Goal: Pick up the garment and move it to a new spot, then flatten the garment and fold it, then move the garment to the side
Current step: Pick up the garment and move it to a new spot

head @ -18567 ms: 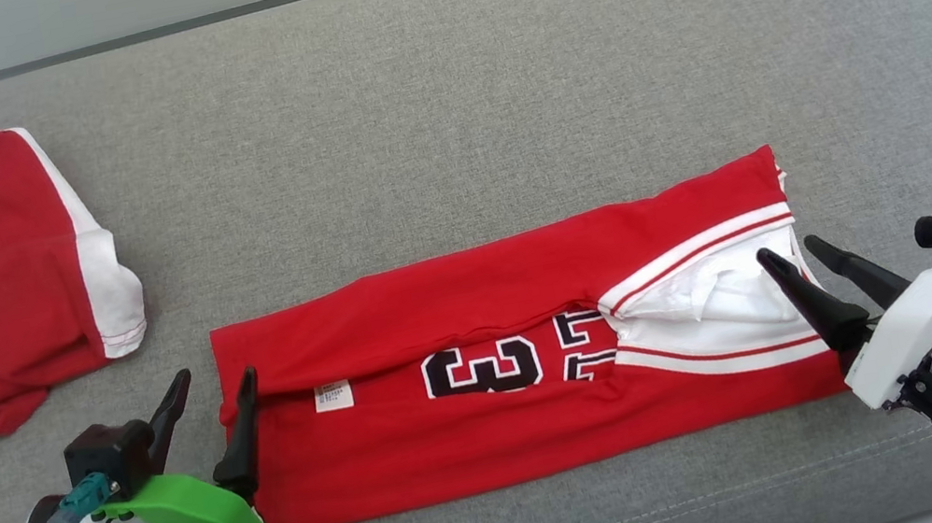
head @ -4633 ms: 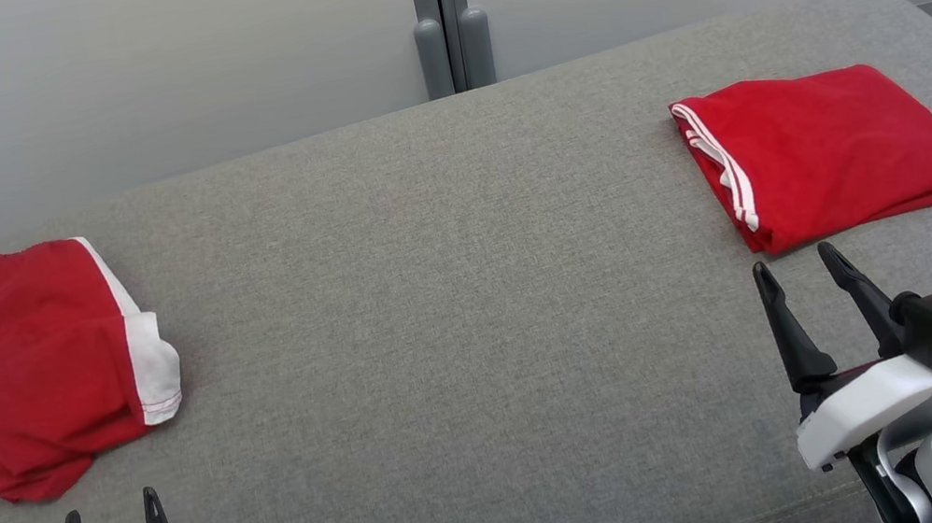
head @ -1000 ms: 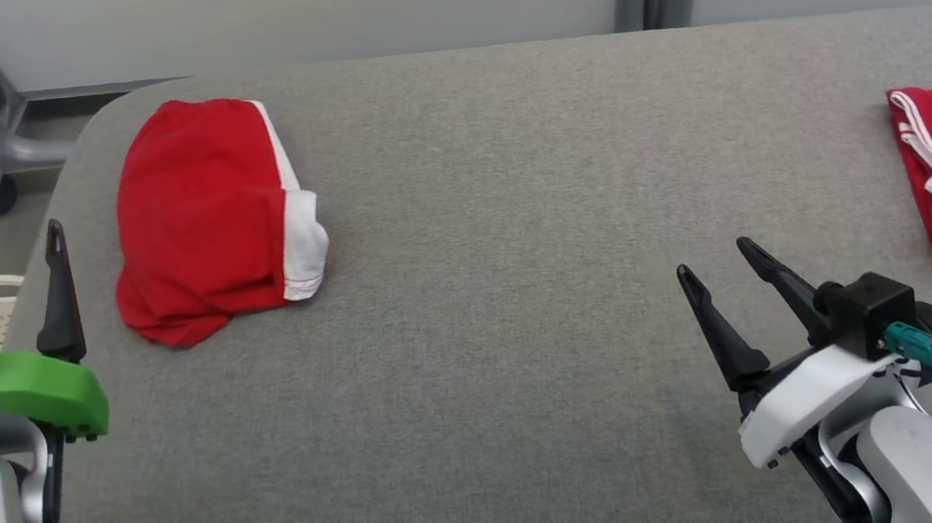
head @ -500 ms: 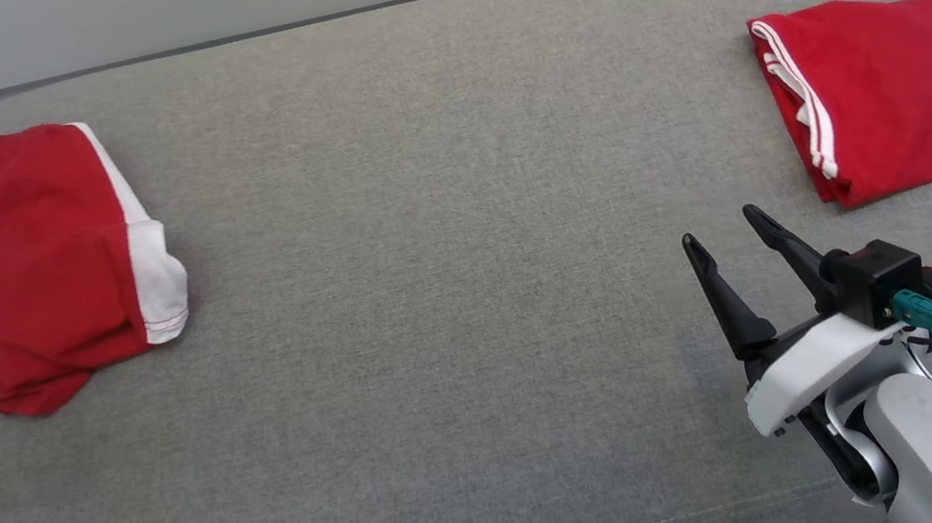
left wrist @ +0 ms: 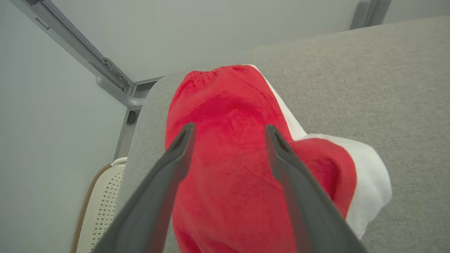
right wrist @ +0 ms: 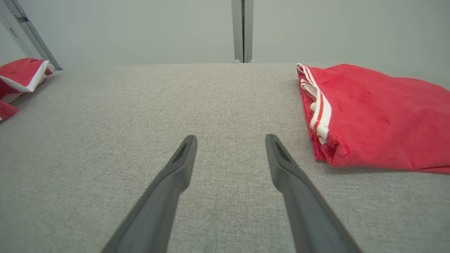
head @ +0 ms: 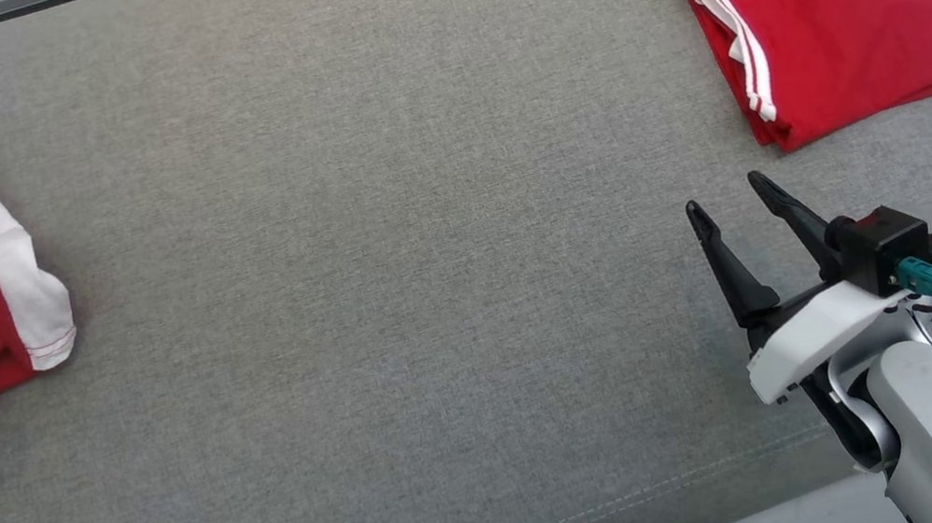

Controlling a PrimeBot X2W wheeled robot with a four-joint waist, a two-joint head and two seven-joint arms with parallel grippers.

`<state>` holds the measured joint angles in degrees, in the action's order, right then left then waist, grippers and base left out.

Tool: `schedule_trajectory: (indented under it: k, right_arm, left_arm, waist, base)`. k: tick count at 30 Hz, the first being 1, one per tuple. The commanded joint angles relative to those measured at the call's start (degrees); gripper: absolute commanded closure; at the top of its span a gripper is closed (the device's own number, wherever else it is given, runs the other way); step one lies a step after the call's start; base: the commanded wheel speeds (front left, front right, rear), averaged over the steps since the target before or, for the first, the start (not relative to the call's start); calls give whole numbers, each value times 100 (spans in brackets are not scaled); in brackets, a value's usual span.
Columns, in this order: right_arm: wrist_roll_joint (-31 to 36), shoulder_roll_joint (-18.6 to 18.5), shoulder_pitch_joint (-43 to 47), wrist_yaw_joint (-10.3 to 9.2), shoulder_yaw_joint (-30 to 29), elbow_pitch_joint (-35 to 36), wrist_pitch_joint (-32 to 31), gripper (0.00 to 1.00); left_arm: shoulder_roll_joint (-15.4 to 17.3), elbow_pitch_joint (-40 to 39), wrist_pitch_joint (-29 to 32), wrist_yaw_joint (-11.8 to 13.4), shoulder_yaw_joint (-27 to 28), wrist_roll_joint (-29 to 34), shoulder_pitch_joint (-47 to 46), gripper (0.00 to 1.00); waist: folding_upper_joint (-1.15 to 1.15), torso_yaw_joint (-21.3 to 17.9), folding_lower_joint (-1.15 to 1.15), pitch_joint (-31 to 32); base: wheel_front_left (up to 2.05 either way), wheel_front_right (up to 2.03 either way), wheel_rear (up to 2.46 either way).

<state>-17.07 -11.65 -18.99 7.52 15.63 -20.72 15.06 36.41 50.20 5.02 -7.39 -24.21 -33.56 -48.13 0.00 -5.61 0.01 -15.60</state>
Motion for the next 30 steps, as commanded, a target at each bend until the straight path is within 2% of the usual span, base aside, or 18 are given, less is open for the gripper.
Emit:
schedule_trajectory:
  k: [1, 4, 12, 16, 20, 21, 23, 24, 30]
  right_arm:
    - [-24, -16, -27, -7, -5, -30, 23, 0]
    - [-16, -15, -29, -7, -27, -41, 22, 0]
    - [-41, -23, -100, -7, -1, -76, 22, 0]
    - [-50, -29, -131, -7, 29, -91, 23, 0]
    - [-46, -78, -159, -7, 17, -129, 23, 0]
    - [-48, -87, -170, -7, 16, -140, 23, 0]
    - [-53, -113, -202, -7, 14, -153, 23, 0]
    - [-47, -122, -215, -7, 18, -166, 23, 0]
    - [11, -128, -228, -7, 17, -202, 23, 0]
  left_arm:
    - [95, 108, 187, -10, -90, -135, -123, 0]
    - [147, 202, 448, -10, -194, -269, -202, 0]
    - [170, 643, 1701, -10, -485, -896, -393, 0]
    - [84, 793, 1915, -11, -526, -1131, -342, 0]
    - [65, 885, 1760, -10, -576, -1206, -240, 0]
    - [43, 911, 1725, -10, -599, -1227, -207, 15]
    - [8, 967, 1663, -10, -649, -1258, -164, 85]
    - [0, 996, 1643, -10, -673, -1270, -158, 100]
    - [-24, 956, 1409, -10, -857, -1327, -206, 100]
  waist:
    - [0, -158, -1, -129]
    - [0, -184, -1, -144]
    - [0, -241, -1, -201]
    - [0, -271, -1, -251]
    - [0, -288, -1, -306]
    - [0, -292, -1, -319]
    - [0, -294, -1, -339]
    - [0, -292, -1, -346]
    - [0, -237, -1, -337]
  base:
    - [0, 0, 0]
    - [0, 0, 0]
    - [0, 0, 0]
    - [0, 0, 0]
    - [0, 0, 0]
    - [0, 0, 0]
    - [0, 0, 0]
    - [0, 0, 0]
    - [0, 0, 0]
